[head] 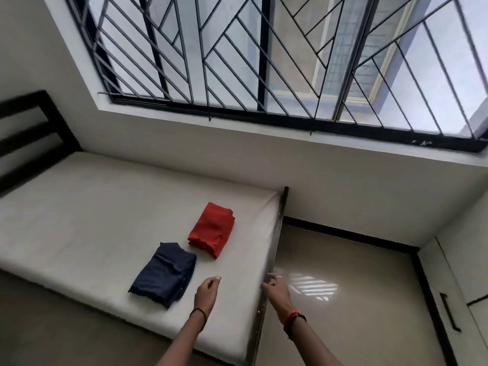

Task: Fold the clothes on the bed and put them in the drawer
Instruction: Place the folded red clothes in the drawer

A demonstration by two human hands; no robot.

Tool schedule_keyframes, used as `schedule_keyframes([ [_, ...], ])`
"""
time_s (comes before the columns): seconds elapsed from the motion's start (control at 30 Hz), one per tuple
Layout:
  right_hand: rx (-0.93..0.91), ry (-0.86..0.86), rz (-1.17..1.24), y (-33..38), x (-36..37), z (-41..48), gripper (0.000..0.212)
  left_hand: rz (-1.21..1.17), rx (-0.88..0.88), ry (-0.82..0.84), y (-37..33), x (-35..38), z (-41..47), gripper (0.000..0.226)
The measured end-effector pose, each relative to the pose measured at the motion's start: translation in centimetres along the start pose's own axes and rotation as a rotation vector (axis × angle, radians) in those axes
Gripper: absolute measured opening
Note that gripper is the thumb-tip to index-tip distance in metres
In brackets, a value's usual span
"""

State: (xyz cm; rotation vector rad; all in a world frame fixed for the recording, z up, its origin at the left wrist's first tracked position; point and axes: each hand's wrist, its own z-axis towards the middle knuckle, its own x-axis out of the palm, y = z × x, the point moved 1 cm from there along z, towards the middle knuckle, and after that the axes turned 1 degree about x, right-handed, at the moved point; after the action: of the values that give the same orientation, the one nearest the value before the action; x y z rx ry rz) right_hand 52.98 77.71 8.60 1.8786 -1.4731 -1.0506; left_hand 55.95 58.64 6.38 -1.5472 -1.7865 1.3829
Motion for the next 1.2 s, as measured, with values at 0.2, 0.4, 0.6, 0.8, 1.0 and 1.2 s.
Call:
schedule_keyframes([
  [0.2, 0.019, 0.06, -0.059, 3.2, 1.5, 5.8, 0.037, -0.032, -0.01, -0.033, -3.1, 1.1, 5.7, 0.012],
  [0.4, 0.031, 0.112, -0.126, 5.7, 3.2, 9.9, 0.036, -0.042, -0.055, -0.061, -4.1, 0.6, 9.2, 0.017],
  [0.6, 0.041, 0.132, -0.162, 8.1, 6.1, 13.9, 0.037, -0.053, -0.111, -0.075, -4.7, -1.5, 12.9, 0.025],
  [0.8, 0.08, 0.106, -0.111, 9.5, 9.6, 17.7, 0.04, -0.024, -0.114, -0.068, -5.9, -3.9, 18.8, 0.026],
  [1.0, 0.19, 0.035, -0.055, 9.1, 14.7, 23.9, 0.044, 0.024, -0.153, 0.06, -5.4, -5.2, 28.1, 0.024],
  [1.2, 0.321, -0.065, 0.129, 9.4, 20.1, 31.1, 0.082, 0.179, -0.172, 0.166, -3.0, -7.0, 38.9, 0.027],
])
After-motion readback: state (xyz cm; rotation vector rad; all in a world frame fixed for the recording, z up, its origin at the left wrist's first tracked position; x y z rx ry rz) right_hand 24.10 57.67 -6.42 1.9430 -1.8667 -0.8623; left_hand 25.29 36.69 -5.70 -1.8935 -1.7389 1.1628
